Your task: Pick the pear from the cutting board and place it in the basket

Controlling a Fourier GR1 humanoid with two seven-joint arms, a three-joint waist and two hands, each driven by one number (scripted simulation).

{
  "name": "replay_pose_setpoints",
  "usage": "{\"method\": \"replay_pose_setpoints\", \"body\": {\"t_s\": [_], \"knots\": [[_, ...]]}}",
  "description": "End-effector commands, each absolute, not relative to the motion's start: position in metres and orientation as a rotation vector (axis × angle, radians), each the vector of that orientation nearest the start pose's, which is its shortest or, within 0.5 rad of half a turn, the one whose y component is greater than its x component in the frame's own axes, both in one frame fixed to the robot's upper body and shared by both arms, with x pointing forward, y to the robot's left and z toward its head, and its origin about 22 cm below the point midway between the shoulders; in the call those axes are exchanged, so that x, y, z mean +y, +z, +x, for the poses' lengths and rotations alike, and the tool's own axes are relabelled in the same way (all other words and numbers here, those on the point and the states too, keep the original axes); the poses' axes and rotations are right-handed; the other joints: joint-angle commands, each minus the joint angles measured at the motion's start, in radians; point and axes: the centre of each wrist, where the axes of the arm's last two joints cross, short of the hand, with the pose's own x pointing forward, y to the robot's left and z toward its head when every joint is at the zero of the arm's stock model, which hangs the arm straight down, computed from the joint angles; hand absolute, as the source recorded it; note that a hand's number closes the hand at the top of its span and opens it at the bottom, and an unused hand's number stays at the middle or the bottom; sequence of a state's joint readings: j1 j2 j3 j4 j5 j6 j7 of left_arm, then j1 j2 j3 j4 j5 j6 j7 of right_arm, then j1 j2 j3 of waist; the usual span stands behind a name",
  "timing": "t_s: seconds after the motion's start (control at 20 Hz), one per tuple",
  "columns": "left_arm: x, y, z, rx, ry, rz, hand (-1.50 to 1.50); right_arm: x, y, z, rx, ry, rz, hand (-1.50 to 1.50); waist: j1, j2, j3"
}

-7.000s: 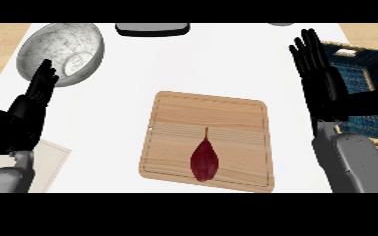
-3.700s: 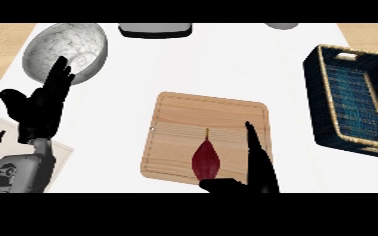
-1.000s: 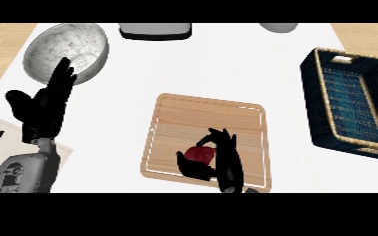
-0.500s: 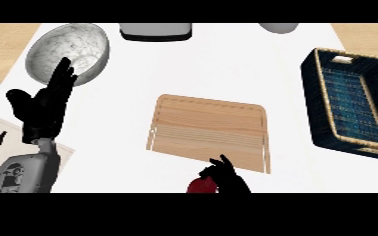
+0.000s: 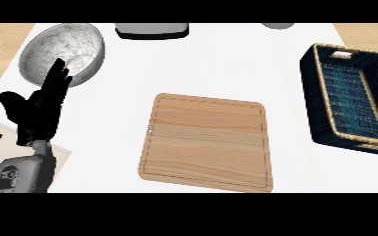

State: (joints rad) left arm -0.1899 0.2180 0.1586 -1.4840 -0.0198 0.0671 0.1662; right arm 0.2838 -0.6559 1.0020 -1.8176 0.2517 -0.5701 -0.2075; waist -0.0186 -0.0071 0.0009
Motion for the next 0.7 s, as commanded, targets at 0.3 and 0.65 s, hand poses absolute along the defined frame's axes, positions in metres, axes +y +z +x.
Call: {"method": "replay_pose_setpoints", "body": {"t_s": [0.3, 0.65], "knots": [[0.31, 0.039, 0.283, -1.51, -0.003, 0.316, 0.0, -0.235, 0.094, 0.054, -1.829, 0.652, -0.05, 1.5, -0.004, 0.005, -0.002], [0.293, 0.036, 0.271, -1.499, -0.013, 0.295, 0.0, -0.232, 0.176, 0.063, -1.807, 0.519, -0.135, 1.5, 0.008, 0.006, -0.003]]}}
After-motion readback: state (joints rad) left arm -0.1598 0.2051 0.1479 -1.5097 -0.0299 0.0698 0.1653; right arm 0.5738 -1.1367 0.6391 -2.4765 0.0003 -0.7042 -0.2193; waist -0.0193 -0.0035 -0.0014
